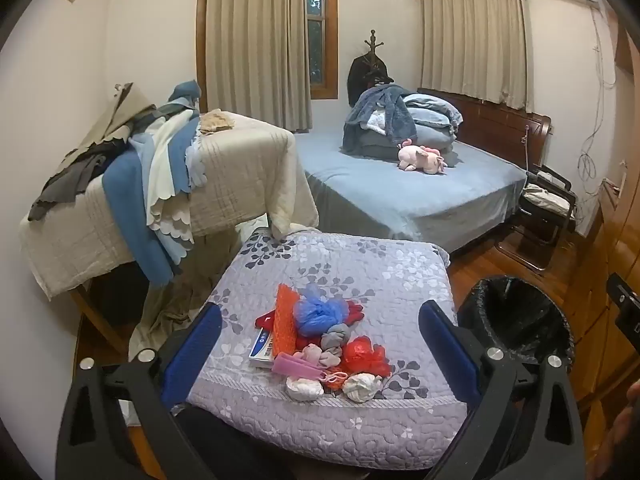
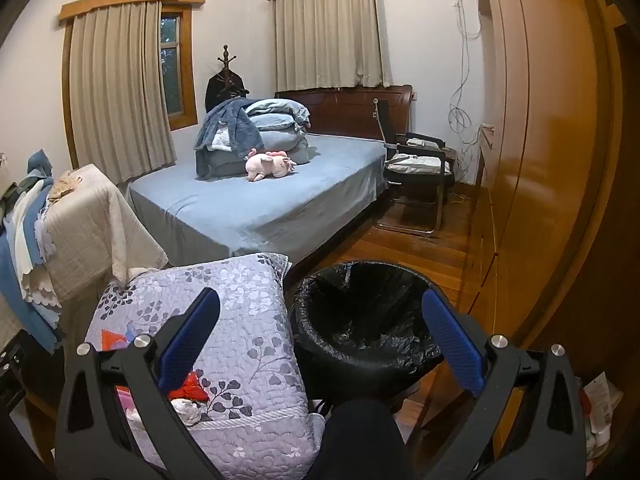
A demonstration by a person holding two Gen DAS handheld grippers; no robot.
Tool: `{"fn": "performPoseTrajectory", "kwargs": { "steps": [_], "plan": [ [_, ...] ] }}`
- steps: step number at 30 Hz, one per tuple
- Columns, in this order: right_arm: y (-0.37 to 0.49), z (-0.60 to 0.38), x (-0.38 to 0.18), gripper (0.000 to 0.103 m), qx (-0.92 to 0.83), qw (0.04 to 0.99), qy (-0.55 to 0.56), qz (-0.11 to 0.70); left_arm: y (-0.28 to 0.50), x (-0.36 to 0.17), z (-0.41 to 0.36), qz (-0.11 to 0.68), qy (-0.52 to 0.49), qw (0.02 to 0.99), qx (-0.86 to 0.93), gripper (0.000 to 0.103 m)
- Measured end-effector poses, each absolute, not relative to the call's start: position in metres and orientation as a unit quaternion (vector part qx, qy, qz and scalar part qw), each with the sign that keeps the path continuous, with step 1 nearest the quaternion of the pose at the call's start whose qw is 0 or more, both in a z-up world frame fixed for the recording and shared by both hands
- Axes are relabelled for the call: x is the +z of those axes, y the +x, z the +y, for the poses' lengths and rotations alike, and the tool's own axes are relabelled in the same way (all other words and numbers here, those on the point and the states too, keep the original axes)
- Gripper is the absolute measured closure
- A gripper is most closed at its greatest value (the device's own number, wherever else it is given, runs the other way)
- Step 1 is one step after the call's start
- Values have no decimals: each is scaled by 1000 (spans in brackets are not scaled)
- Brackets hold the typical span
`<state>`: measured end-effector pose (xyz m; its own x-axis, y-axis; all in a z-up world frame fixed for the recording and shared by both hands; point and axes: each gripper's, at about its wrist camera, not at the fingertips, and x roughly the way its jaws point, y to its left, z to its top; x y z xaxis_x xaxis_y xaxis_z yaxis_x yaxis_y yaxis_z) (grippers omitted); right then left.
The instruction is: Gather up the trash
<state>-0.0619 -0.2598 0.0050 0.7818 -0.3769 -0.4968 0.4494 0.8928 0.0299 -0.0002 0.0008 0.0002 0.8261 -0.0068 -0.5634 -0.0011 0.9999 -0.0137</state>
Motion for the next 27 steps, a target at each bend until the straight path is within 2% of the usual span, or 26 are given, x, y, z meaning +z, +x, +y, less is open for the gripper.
{"fn": "performPoseTrajectory", "kwargs": {
  "steps": [27],
  "plan": [
    [-59,-258,4,5,-216,941,76,250,0,0,-1,295,3,955,2,6]
  ]
}}
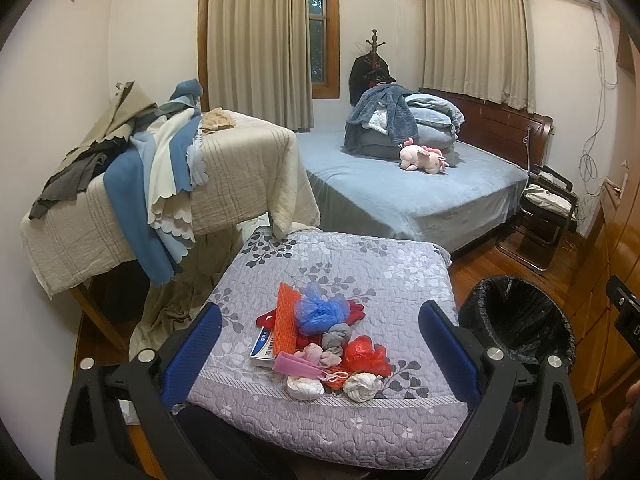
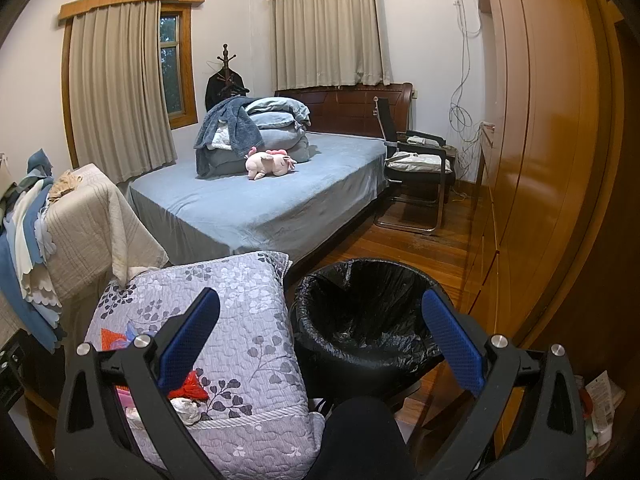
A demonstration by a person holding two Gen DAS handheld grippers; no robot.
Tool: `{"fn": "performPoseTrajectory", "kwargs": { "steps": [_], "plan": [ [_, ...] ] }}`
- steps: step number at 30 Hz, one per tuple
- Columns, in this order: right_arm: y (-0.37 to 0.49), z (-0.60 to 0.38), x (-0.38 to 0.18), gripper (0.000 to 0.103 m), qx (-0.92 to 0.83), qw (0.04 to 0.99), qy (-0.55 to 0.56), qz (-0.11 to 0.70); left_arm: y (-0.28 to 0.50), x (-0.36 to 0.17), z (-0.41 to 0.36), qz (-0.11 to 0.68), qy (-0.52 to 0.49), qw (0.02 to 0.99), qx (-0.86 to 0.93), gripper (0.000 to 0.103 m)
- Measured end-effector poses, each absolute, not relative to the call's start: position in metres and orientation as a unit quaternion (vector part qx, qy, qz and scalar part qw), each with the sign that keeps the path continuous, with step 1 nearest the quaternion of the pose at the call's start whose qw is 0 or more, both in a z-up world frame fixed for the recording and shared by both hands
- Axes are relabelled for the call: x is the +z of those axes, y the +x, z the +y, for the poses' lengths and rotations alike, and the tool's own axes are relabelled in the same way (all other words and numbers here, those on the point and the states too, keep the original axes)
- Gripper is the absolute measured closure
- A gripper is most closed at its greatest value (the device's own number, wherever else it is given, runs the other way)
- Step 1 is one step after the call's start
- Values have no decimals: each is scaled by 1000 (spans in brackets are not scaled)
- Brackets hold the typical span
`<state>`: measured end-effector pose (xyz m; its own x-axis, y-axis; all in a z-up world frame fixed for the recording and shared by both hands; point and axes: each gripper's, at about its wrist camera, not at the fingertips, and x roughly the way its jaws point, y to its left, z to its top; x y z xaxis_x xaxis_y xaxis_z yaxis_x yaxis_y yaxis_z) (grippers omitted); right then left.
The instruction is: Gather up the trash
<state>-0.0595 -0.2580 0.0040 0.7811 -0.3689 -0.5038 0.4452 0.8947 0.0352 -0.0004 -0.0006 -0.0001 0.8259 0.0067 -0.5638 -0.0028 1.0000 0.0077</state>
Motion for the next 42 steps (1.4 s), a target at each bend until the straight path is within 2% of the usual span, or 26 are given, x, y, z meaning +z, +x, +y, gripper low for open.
{"fn": "performPoseTrajectory", "kwargs": {
  "steps": [42],
  "plan": [
    [-57,-262,7,5,-211,943,74,247,0,0,-2,295,2,956,3,6]
  ]
}}
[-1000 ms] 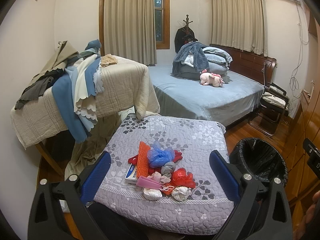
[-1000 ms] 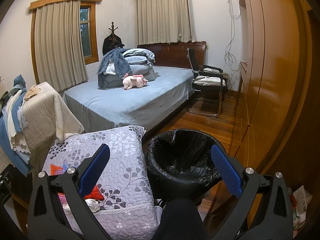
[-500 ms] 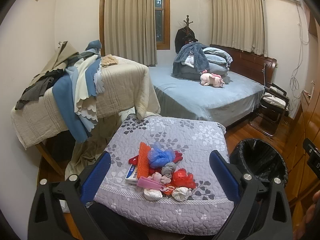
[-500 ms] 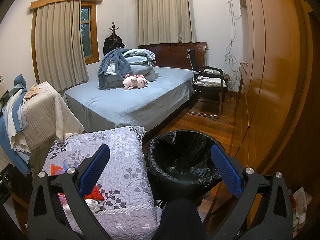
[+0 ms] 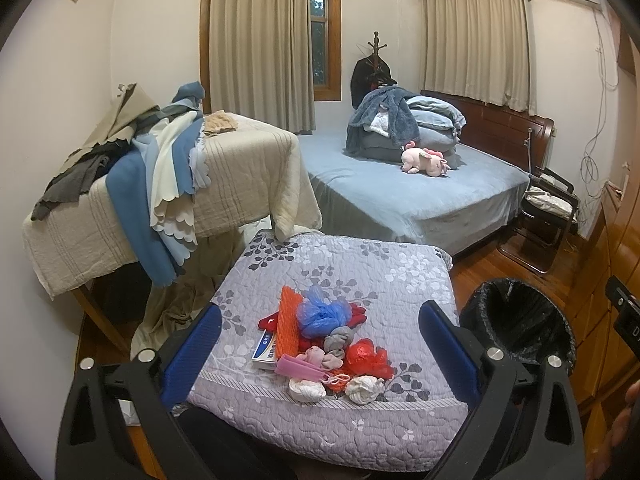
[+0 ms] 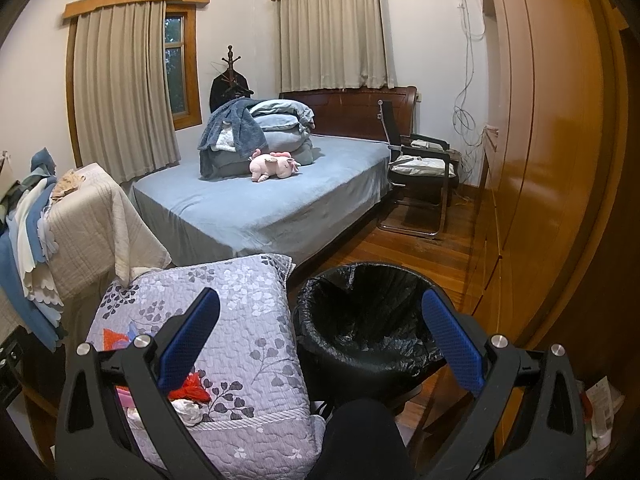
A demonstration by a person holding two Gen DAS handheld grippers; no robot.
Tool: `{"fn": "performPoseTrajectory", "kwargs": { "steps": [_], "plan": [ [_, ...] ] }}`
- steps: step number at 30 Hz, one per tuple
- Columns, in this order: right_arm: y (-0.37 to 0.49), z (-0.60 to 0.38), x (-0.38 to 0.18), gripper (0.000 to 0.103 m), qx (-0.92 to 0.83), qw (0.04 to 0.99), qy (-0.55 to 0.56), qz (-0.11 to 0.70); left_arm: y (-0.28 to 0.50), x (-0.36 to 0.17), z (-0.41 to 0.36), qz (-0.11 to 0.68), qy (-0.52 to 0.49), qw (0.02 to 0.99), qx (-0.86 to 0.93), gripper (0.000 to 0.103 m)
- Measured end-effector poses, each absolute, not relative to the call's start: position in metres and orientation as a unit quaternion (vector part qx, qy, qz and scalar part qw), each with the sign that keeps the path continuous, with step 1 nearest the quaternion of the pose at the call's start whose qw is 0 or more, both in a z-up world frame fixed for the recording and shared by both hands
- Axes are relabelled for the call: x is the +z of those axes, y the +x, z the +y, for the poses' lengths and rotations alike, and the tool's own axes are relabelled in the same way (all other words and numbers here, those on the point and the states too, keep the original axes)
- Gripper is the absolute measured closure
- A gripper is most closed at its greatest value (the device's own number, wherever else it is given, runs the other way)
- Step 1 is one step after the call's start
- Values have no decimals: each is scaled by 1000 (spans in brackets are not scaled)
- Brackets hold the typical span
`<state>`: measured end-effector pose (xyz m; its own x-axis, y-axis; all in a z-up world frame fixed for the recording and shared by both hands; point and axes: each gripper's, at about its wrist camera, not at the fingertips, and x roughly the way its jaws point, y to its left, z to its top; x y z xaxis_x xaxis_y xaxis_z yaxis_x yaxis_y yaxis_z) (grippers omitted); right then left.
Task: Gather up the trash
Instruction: 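Reach into the pile and grasp the white crumpled tissue with the right gripper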
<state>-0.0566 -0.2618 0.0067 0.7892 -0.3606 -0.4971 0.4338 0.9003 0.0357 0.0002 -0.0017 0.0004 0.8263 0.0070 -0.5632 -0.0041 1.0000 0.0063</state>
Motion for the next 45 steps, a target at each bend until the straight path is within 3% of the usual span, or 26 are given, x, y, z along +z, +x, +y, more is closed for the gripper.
{"fn": "performPoseTrajectory", "kwargs": {
  "steps": [26,40,42,45],
  "plan": [
    [-53,-252,1,5,-198,942,65,262,0,2,12,302,5,953,6,6],
    [4,-188,-74,5,-99,930,2,354,27,-96,89,387,-1,918,83,6],
    [15,-178,-91,10,-71,925,7,374,30,-107,92,390,-4,918,77,6],
    [35,-163,-119,27,-36,914,8,405,40,-128,95,406,-14,912,62,6]
  ]
}}
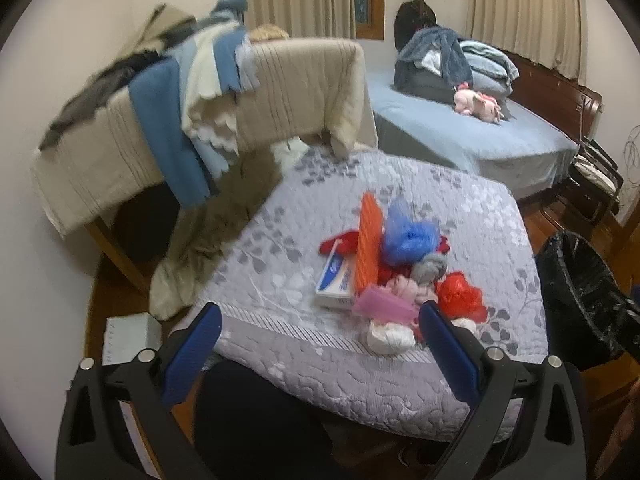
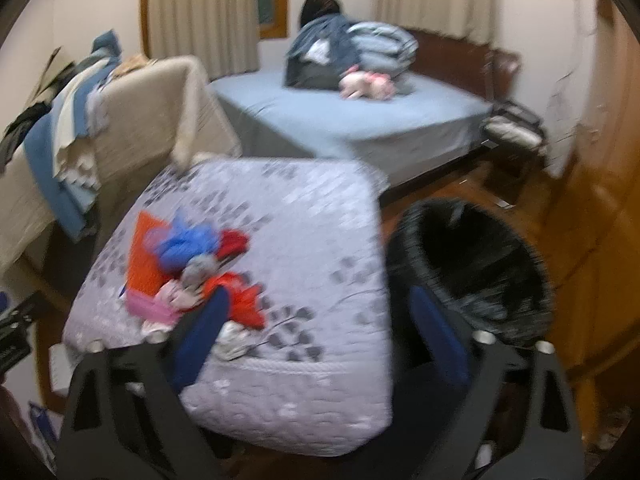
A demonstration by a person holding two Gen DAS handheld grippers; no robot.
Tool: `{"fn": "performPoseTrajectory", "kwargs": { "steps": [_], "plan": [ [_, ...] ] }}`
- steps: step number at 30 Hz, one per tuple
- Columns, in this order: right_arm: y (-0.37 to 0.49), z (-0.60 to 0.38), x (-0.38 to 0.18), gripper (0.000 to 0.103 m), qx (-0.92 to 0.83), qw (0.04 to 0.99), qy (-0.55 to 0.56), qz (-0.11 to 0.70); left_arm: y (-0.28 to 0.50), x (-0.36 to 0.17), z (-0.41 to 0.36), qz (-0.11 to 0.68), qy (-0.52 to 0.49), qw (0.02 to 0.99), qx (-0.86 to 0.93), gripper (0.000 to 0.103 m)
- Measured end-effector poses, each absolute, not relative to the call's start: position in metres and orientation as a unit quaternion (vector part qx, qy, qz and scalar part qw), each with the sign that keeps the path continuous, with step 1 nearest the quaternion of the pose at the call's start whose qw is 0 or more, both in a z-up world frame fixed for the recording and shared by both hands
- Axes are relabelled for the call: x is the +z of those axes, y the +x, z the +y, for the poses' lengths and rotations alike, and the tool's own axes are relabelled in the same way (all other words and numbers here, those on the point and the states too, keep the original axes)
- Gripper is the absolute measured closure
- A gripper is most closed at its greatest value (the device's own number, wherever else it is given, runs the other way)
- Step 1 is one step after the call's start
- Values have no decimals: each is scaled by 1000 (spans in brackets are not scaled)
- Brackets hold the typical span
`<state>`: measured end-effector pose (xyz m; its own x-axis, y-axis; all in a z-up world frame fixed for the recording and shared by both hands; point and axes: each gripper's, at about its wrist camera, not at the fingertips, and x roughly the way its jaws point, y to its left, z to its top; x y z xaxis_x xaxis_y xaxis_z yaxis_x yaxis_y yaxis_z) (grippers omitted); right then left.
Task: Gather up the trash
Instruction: 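Reach into the pile and grasp the white crumpled tissue with the right gripper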
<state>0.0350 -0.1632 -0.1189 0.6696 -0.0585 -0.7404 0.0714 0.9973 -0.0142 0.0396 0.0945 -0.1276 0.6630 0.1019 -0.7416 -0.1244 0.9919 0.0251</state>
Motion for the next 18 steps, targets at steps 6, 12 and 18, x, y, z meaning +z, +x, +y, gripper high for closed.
{"fn": "performPoseTrajectory", "kwargs": {
  "steps": [6,12,18],
  "plan": [
    [57,-134,-177,44,26,887,11,461,56,-164,89,431,-9,901,45,6],
    [69,-112,-220,53,62,868,8,493,67,-183,89,438,-9,898,37,6],
    [78,-107,-236,52,76,863,11,499,81,-198,90,448,-12,893,37,6]
  ]
}}
